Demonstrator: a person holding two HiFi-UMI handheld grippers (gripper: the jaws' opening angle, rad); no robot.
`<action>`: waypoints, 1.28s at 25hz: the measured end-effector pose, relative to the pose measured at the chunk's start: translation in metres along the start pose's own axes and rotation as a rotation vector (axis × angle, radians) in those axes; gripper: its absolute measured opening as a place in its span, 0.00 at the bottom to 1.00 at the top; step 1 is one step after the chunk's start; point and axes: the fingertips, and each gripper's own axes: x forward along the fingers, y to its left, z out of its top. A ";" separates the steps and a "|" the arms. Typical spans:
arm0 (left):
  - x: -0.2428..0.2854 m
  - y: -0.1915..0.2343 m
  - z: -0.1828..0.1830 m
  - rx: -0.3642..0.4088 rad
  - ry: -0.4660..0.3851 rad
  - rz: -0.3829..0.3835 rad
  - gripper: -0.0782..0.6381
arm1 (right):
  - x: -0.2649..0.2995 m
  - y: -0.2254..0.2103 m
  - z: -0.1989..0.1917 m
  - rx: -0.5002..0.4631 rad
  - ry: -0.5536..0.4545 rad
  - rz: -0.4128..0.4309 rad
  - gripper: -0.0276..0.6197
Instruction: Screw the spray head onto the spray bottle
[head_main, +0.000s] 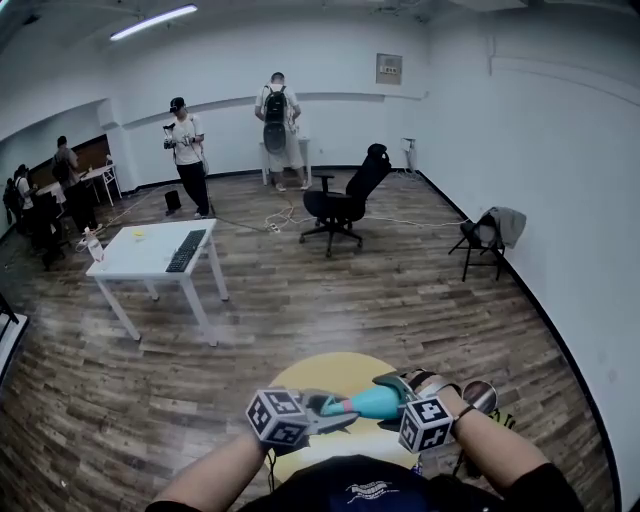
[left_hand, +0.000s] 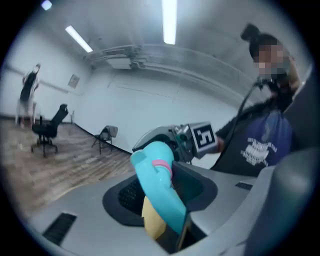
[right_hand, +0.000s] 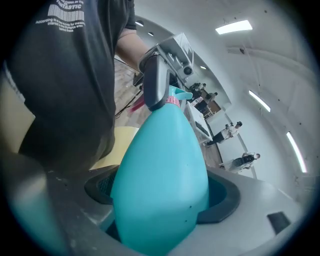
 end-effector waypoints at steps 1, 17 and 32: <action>0.003 -0.001 -0.005 0.093 0.060 0.041 0.36 | 0.001 0.005 -0.001 0.003 -0.013 0.035 0.74; -0.116 0.059 0.000 -0.705 -0.652 0.133 0.65 | 0.022 0.008 -0.010 0.273 -0.160 0.100 0.73; -0.011 -0.020 -0.019 0.021 0.060 0.150 0.42 | 0.011 0.038 0.031 0.002 -0.184 0.248 0.72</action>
